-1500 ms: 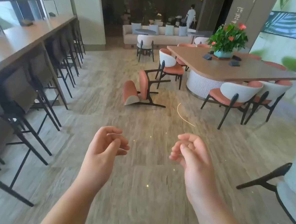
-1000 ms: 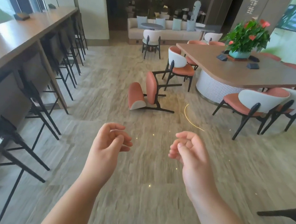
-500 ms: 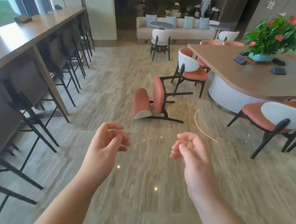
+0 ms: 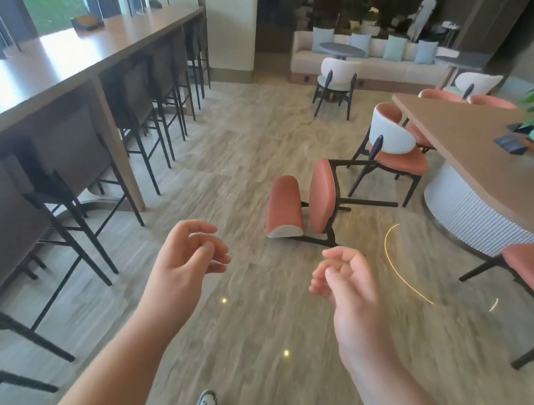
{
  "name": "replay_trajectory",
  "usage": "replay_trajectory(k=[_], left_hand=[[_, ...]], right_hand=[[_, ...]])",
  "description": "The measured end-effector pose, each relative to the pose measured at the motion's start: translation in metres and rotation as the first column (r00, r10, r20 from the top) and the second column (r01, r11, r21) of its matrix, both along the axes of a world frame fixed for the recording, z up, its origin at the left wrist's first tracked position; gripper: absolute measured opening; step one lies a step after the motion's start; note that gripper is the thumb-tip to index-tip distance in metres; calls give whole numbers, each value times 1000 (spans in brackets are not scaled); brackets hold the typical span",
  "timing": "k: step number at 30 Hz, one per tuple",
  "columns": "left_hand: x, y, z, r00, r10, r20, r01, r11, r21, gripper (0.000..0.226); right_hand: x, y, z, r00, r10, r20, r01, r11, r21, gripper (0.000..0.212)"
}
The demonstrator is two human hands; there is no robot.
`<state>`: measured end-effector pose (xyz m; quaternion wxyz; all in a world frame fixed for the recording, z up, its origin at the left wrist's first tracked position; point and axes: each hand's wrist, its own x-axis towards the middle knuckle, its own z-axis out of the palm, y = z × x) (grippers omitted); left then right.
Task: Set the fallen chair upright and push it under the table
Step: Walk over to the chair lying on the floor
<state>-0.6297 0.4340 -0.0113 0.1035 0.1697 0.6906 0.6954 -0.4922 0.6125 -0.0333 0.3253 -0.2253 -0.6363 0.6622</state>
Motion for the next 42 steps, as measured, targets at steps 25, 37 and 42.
replay_trajectory(k=[25,37,42], left_hand=[[-448,206,-20,994,-101,-32,97,991,-97,25],[-638,311,-27,999,-28,16,29,993,-114,25],[-723,351,-43,998,-59,38,63,990,-123,24]], right_hand=[[-446,190,-29,998,-59,13,60,998,-22,21],[-638,311,-23,999,-9,35,11,998,-57,22],[-711,348,-38,995,-58,83,64,996,-60,22]])
